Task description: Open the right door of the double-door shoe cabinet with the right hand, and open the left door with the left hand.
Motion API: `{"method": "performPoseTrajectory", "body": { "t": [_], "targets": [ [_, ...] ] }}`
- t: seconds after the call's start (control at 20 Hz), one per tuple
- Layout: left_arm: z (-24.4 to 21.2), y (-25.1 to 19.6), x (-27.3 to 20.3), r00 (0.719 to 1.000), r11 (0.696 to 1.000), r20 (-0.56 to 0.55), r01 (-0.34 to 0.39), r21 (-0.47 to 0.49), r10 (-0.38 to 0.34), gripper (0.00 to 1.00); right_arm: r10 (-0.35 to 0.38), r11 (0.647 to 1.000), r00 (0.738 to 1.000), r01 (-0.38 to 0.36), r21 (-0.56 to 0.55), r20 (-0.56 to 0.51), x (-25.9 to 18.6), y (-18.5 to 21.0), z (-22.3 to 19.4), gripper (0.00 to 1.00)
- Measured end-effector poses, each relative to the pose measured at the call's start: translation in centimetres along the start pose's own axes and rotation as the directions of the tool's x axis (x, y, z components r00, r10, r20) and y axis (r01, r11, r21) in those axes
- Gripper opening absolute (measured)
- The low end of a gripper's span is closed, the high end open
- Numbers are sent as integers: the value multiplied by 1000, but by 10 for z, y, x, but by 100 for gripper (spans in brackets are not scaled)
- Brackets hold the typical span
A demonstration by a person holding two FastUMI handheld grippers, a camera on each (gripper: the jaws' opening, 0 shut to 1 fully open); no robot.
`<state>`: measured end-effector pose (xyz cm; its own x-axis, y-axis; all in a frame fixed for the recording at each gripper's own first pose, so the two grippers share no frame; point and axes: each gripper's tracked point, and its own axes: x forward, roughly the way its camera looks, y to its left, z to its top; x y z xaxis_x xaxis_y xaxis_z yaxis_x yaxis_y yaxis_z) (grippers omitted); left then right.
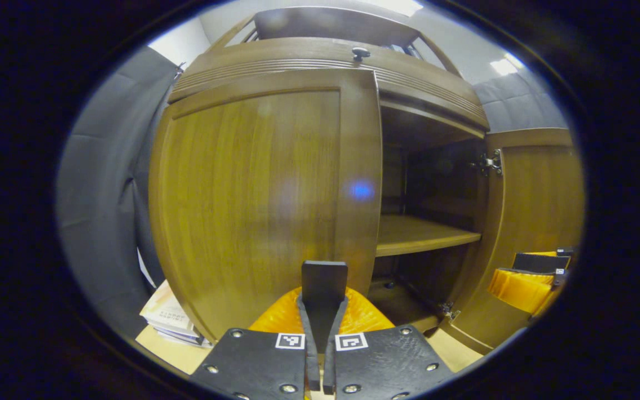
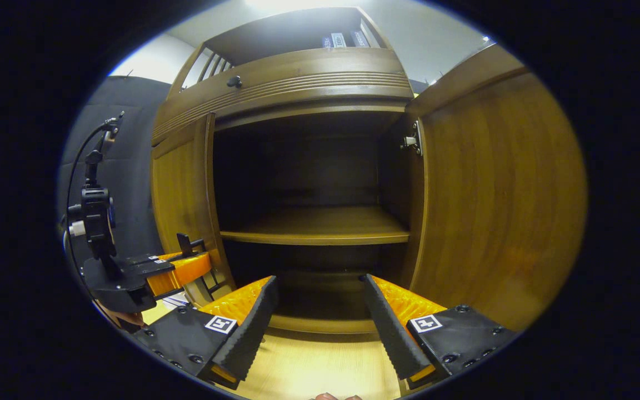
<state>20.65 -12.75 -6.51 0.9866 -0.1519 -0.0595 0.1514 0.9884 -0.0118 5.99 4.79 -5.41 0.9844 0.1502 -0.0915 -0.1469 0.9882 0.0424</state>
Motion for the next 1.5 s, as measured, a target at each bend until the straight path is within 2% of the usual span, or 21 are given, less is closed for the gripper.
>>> {"method": "performPoseTrajectory", "body": {
  "t": [0.35,0.85,0.9,0.95,1.0,1.05,1.1,1.25,1.45,1.5],
  "targets": [
    [-1,7,-37,1000,1000,7,11,-5,-11,5,-23,1000,1000,23,11,-5,-24,11,-4,93],
    [-4,40,-94,999,1000,35,-6,-15,7,5,-35,999,999,35,0,-8,-55,34,-11,93],
    [-4,43,-100,999,1000,40,-6,-13,6,5,-39,999,999,39,4,-10,-58,34,-13,98],
    [-4,47,-105,999,1000,44,-5,-10,6,5,-42,999,999,42,9,-13,-61,35,-17,98],
    [-4,52,-110,999,1000,47,-7,-7,7,5,-44,999,999,44,14,-14,-64,35,-19,93],
    [-5,58,-116,999,1000,52,-12,-6,13,5,-46,999,999,46,18,-16,-66,36,-21,98],
    [-5,64,-123,998,1000,58,-19,-6,20,5,-47,999,999,48,22,-20,-67,36,-23,93],
    [-7,85,-142,997,999,70,-36,-19,37,5,-50,998,998,51,39,-29,-73,37,-29,93],
    [-6,116,-164,996,999,91,-4,-36,7,4,-55,997,998,57,50,-29,-79,40,-31,93],
    [-5,123,-169,995,999,96,5,-35,-2,4,-55,997,998,56,50,-31,-80,41,-31,96]
  ]
}}
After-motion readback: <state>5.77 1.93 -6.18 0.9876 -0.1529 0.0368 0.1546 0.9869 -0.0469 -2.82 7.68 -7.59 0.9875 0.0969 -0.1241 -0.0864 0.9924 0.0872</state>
